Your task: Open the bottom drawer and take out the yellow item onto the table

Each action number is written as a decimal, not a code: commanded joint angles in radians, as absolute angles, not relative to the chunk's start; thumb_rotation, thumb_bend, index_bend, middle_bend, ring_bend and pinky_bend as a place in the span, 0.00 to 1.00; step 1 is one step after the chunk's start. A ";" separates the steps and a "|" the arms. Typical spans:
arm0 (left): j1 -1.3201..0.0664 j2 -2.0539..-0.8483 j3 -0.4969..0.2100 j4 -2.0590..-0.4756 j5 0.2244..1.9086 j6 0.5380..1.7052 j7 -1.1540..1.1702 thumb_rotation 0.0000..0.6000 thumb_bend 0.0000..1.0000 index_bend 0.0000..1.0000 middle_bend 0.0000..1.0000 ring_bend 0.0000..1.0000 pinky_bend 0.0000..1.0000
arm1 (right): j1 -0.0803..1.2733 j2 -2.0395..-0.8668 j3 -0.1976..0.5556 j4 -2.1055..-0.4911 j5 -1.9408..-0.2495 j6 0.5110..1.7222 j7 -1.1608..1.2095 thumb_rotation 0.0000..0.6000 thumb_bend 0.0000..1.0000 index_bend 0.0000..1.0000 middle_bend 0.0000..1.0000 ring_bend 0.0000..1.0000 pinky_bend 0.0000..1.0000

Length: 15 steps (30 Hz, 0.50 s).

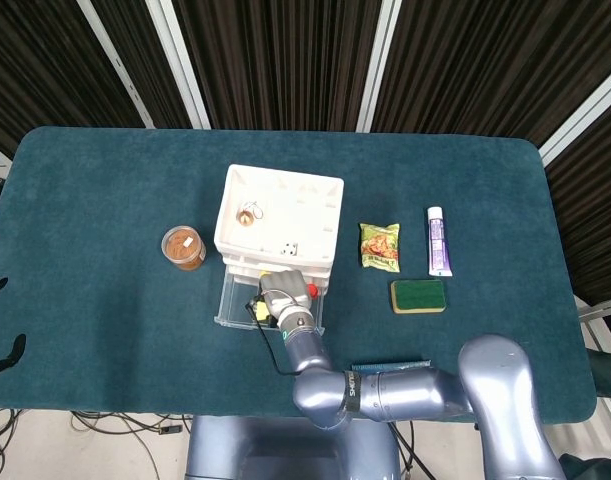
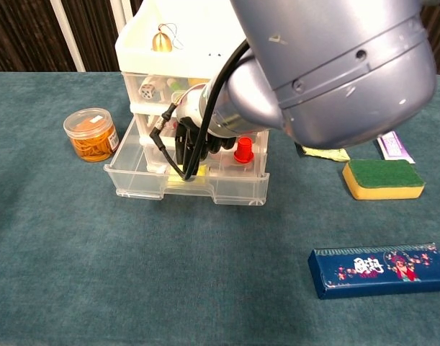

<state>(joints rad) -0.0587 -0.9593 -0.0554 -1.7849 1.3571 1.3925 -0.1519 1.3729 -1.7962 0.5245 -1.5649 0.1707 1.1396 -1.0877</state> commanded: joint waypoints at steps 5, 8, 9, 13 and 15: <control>-0.059 -0.959 -0.055 -1.785 1.358 1.392 -0.154 1.00 0.41 0.05 0.00 0.00 0.00 | 1.368 -1.798 0.515 -1.571 0.143 1.140 -1.060 1.00 0.16 0.54 1.00 1.00 1.00; -0.059 -0.958 -0.056 -1.785 1.355 1.391 -0.156 1.00 0.40 0.05 0.00 0.00 0.00 | 1.359 -1.800 0.511 -1.574 0.123 1.135 -1.035 1.00 0.17 0.58 1.00 1.00 1.00; -0.058 -0.958 -0.056 -1.785 1.355 1.391 -0.157 1.00 0.40 0.05 0.00 0.00 0.00 | 1.356 -1.800 0.509 -1.575 0.116 1.134 -1.027 1.00 0.18 0.59 1.00 1.00 1.00; -0.059 -0.957 -0.056 -1.784 1.352 1.390 -0.159 1.00 0.41 0.05 0.00 0.00 0.00 | 1.341 -1.793 0.512 -1.588 0.087 1.125 -0.989 1.00 0.24 0.61 1.00 1.00 1.00; -0.059 -0.957 -0.057 -1.783 1.352 1.390 -0.159 1.00 0.41 0.05 0.00 0.00 0.00 | 1.333 -1.787 0.510 -1.599 0.074 1.123 -0.972 1.00 0.29 0.61 1.00 1.00 1.00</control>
<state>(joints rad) -0.0587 -0.9571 -0.0565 -1.7835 1.3521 1.3898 -0.1590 1.3397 -1.7917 0.5105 -1.5914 0.0832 1.1259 -0.9824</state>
